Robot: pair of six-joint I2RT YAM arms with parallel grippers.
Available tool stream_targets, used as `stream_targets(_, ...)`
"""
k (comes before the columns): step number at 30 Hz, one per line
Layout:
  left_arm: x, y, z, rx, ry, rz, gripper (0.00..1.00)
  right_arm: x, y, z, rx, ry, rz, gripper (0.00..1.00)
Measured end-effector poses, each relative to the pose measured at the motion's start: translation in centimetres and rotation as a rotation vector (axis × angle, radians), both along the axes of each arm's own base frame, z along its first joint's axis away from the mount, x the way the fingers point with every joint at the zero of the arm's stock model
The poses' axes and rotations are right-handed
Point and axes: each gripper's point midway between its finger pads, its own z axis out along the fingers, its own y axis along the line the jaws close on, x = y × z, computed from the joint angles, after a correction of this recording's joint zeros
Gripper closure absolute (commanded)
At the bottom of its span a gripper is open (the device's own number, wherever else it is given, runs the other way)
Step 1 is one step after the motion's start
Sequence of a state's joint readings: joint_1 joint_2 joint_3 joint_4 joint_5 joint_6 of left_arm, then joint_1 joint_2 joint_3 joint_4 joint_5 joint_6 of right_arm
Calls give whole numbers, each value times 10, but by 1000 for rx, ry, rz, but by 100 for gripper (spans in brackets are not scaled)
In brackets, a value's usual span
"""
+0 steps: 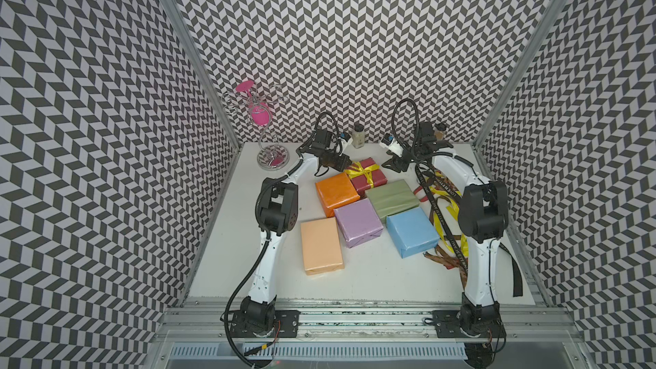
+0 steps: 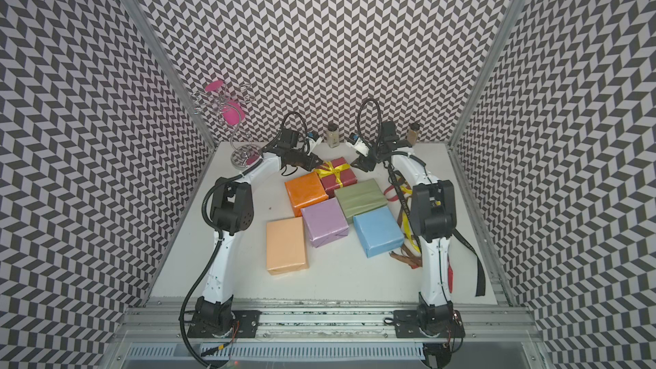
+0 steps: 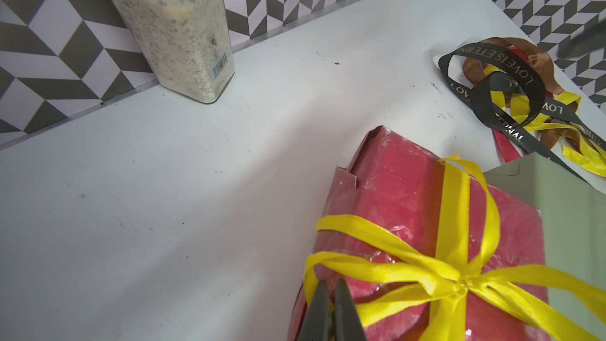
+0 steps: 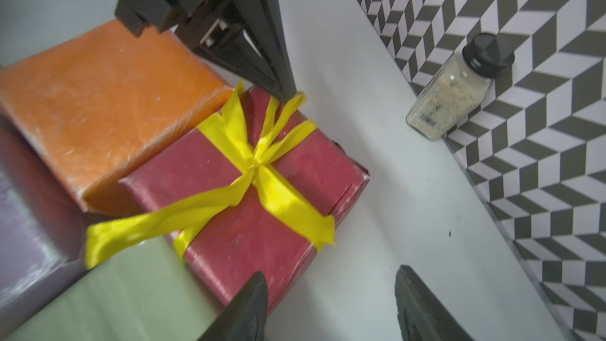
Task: Untie the ribbon bows on the gift boxes
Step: Untie the ribbon from the gift box.
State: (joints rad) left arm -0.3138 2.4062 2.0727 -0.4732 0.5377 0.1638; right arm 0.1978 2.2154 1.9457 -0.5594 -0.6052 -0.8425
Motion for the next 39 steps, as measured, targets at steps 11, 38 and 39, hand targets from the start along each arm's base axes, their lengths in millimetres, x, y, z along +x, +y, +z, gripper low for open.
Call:
stream_targets(11, 0, 0, 0, 2, -3, -2, 92, 11, 18, -34, 76, 17, 65, 39)
stream_targets(38, 0, -1, 0, 5, -4, -1, 92, -11, 45, -53, 101, 35, 201, 53)
stream_targets(39, 0, -1, 0, 6, -4, -1, 92, -12, 47, -53, 108, 34, 204, 55)
